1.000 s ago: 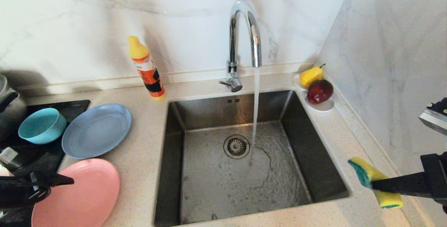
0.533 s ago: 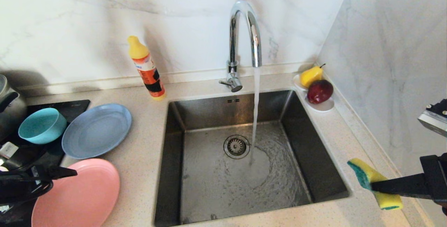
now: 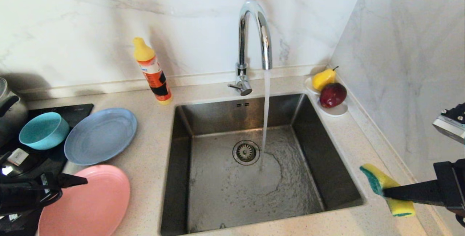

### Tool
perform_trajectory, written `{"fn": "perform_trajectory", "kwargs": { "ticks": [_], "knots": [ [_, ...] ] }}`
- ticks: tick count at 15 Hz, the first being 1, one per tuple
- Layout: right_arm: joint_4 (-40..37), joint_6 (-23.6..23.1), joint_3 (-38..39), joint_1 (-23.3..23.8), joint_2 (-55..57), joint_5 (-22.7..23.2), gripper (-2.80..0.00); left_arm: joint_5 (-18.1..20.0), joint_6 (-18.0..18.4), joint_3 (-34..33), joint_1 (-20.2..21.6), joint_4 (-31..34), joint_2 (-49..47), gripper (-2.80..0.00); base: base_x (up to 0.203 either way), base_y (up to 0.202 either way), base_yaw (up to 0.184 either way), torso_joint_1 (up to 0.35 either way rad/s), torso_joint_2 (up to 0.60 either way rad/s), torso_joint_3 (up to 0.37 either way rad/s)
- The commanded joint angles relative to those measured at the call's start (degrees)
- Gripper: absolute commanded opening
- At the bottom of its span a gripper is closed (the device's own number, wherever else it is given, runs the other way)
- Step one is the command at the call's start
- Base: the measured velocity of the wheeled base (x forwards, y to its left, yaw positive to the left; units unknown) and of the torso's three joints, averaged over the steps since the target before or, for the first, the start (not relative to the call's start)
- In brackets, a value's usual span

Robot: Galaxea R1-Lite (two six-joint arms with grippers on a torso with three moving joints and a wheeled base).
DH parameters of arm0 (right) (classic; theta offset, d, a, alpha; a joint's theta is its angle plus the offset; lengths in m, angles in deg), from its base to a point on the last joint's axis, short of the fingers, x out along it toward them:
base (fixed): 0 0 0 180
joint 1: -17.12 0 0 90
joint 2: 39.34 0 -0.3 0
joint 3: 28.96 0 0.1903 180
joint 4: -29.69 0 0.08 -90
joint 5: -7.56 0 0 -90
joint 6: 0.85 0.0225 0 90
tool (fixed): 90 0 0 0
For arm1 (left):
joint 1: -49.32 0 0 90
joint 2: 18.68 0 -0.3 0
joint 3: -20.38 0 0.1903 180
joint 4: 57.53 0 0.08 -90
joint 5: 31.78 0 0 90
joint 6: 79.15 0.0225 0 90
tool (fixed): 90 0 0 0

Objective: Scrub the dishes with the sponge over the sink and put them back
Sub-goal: Wash the plate

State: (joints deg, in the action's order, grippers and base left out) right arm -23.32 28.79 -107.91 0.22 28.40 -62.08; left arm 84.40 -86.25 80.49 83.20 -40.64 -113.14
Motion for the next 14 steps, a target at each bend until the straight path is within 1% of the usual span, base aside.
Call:
{"fn": "perform_trajectory", "kwargs": {
  "ticks": [1, 7, 8, 11, 12, 14],
  "knots": [
    [-0.1, 0.1, 0.0, 0.0, 0.1, 0.1, -2.8, 0.0, -0.1, 0.0, 0.0, -0.4, -0.6, 0.0, 0.0, 0.0, 0.0, 0.0, 0.0, 0.0],
    [-0.1, 0.1, 0.0, 0.4, 0.3, 0.1, -2.8, -0.9, 0.7, -0.2, -0.1, -0.6, -2.3, 0.0, 0.0, 0.0, 0.0, 0.0, 0.0, 0.0],
    [-0.1, 0.1, 0.0, 0.5, 0.3, 0.1, -2.8, -1.8, 0.7, 0.2, -0.1, -0.5, -2.5, -2.8, 0.0, 0.0, 0.0, 0.0, 0.0, 0.0],
    [-0.1, 0.1, 0.0, 0.5, 0.6, 0.1, -2.8, -4.3, 1.0, 0.5, -0.9, -0.4, -3.1, -2.8, 0.0, 0.0, 0.0, 0.0, 0.0, 0.0],
    [-0.1, 0.1, 0.0, 0.5, 0.7, 0.1, -2.8, -6.7, 1.7, 0.6, -1.7, -0.4, -3.3, -2.8, 0.0, 0.0, 0.0, 0.0, 0.0, 0.0],
    [-0.1, 0.1, -0.2, 0.7, 0.8, 0.1, -2.8, -10.7, 5.0, 0.5, -3.5, -0.2, -4.0, -2.8, 0.0, 0.0, 0.0, 0.0, 0.0, 0.0]
  ]
}}
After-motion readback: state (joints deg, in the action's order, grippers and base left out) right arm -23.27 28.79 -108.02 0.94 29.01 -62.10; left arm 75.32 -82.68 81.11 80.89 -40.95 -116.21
